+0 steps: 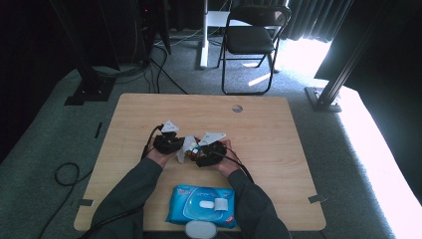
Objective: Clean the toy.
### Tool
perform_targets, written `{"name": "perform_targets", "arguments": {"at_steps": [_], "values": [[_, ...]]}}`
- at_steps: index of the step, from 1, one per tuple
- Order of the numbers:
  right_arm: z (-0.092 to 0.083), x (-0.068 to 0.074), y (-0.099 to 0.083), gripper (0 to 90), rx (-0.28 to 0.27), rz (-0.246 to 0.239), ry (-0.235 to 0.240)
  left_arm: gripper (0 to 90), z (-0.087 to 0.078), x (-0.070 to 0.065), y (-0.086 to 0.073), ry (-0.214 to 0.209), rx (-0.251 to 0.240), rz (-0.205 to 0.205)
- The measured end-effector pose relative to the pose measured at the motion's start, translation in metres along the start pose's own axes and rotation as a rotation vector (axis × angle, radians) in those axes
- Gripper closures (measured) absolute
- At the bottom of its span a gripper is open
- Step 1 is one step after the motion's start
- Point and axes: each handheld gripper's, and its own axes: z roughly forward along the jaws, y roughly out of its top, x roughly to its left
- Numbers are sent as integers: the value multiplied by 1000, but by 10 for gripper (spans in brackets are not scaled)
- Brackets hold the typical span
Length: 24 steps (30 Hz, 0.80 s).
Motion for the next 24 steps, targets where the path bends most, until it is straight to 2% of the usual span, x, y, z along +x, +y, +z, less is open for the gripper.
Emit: {"name": "perform_targets", "arguments": {"at_steps": [6,11,24], "values": [[-4,-2,3,340,-18,7,-7,876,5,1,-7,2,34,5],[-5,-4,4,340,-22,8,-9,876,5,1,-7,1,34,3],[-4,0,4,340,-14,-7,9,876,-3,1,2,-6,-10,-5]]}}
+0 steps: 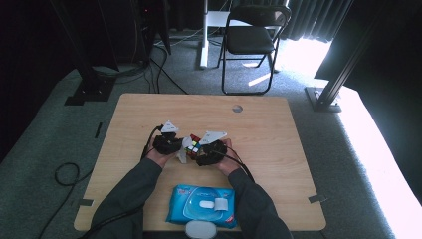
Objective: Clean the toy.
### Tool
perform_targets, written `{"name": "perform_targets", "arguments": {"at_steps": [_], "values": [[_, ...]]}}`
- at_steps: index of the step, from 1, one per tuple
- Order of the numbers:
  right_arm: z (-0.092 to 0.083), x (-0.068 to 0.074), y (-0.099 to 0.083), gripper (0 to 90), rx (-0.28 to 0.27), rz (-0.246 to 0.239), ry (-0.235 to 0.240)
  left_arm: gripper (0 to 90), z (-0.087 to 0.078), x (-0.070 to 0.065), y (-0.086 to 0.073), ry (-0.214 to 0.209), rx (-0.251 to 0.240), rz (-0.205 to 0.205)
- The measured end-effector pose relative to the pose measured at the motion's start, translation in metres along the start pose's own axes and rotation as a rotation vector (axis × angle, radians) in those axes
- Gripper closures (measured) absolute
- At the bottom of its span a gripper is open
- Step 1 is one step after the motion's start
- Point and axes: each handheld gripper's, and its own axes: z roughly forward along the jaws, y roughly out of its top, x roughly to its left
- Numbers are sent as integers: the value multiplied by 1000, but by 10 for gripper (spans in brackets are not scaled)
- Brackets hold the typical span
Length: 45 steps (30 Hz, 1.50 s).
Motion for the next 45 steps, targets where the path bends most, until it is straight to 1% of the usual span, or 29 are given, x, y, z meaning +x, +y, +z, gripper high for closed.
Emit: {"name": "perform_targets", "arguments": {"at_steps": [4,7,10,12,16,20,25,26,27,28,30,32,33,35,37,44,45], "values": [[2,3,0,340,4,-6,8,875,-2,1,3,1,-15,-2],[7,7,-1,340,19,-25,24,875,-5,2,7,1,-29,-7],[8,10,-2,340,29,-33,30,875,-7,3,10,3,-43,-18],[10,12,-1,339,33,-43,47,875,-8,3,12,0,-58,-19],[10,14,0,339,30,-57,58,875,-6,1,13,0,-51,-6],[9,14,0,340,32,-60,54,875,-5,1,12,-3,-52,-8],[9,15,-1,340,34,-67,53,872,-5,1,11,10,-46,-3],[9,15,-1,340,34,-64,53,872,-5,1,10,20,-41,-2],[8,14,-2,339,33,-59,48,872,-5,2,9,20,-34,-2],[6,12,-2,340,18,-45,41,872,-5,2,8,21,-29,-1],[3,9,-1,340,1,-27,35,872,-4,2,5,17,-19,-2],[1,8,-1,339,-3,-19,35,873,-1,1,2,11,-4,5],[0,7,0,339,-10,-17,32,873,1,0,0,13,0,8],[-1,5,1,339,-13,-20,26,873,2,1,-2,1,1,-3],[-4,3,1,340,-20,-8,26,873,3,0,-3,-2,5,-1],[-4,2,1,340,-25,-1,24,873,3,0,-7,-6,15,2],[-4,1,1,340,-25,1,20,873,4,0,-9,-7,16,-4]]}}
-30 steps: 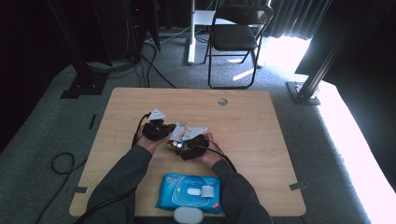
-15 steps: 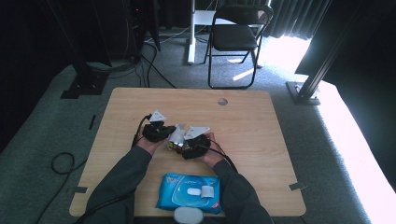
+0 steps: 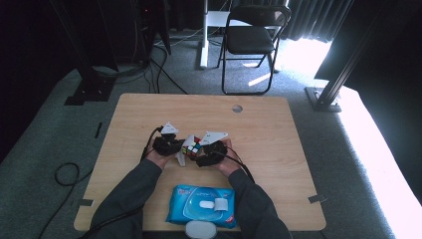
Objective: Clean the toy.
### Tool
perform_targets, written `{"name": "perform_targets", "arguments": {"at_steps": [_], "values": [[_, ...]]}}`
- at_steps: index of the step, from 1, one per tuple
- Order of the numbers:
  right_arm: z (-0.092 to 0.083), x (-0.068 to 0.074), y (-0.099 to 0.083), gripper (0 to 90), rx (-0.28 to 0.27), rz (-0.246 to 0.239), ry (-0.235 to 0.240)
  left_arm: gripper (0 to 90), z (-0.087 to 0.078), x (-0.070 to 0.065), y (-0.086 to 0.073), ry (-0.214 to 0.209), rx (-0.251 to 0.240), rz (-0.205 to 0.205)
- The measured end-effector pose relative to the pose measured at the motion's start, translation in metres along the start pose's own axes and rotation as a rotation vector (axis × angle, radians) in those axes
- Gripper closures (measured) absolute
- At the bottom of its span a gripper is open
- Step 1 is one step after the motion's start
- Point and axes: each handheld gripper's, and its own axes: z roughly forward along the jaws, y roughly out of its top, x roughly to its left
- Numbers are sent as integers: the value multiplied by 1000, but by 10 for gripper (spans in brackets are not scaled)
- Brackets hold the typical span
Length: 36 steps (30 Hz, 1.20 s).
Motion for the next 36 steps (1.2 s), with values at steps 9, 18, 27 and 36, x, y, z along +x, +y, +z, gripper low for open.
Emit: {"name": "perform_targets", "arguments": {"at_steps": [9,18,27,36], "values": [[-5,-6,1,340,-21,39,-25,873,4,0,-7,1,16,-2],[-8,-10,5,339,-61,83,-38,873,6,-4,-6,-10,13,-11],[-10,-13,7,339,-89,120,-46,873,10,-11,-7,-45,8,7],[-12,-16,7,340,-105,141,-67,872,9,-22,-6,-121,-38,48]]}}
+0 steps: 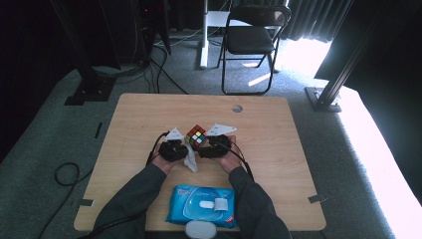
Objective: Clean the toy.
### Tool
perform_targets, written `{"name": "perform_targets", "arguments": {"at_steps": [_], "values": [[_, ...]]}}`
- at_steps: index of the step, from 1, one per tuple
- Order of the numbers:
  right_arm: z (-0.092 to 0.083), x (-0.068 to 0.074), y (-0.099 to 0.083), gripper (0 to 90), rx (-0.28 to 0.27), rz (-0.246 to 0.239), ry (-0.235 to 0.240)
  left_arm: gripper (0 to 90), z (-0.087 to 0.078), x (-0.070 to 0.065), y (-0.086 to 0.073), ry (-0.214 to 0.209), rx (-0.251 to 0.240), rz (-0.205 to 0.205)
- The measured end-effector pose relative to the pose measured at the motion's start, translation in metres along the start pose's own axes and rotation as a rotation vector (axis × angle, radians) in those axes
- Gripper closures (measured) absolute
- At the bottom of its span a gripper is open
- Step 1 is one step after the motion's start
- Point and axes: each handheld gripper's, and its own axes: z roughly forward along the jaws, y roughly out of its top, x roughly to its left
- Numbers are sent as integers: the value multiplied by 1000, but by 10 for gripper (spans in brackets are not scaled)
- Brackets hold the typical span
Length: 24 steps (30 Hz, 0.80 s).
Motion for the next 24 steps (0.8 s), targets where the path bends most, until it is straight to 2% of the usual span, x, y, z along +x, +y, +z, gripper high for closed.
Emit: {"name": "perform_targets", "arguments": {"at_steps": [3,5,8,12,15,19,24], "values": [[0,-1,-1,340,-4,6,-3,872,1,-1,0,-1,2,-2],[0,-1,-1,339,-3,6,-2,872,1,2,-1,-4,-3,-25],[-1,-1,-2,340,-5,11,0,873,-3,11,-4,-13,-33,-97],[-1,-2,-2,339,-8,18,4,873,-9,21,-7,-1,-72,-162],[-1,-2,-3,339,-7,26,5,873,-12,24,-7,24,-76,-171],[0,-2,-3,340,-14,30,4,873,-13,25,-7,25,-86,-187],[1,-1,-2,340,-17,33,0,873,-9,19,-5,13,-71,-160]]}}
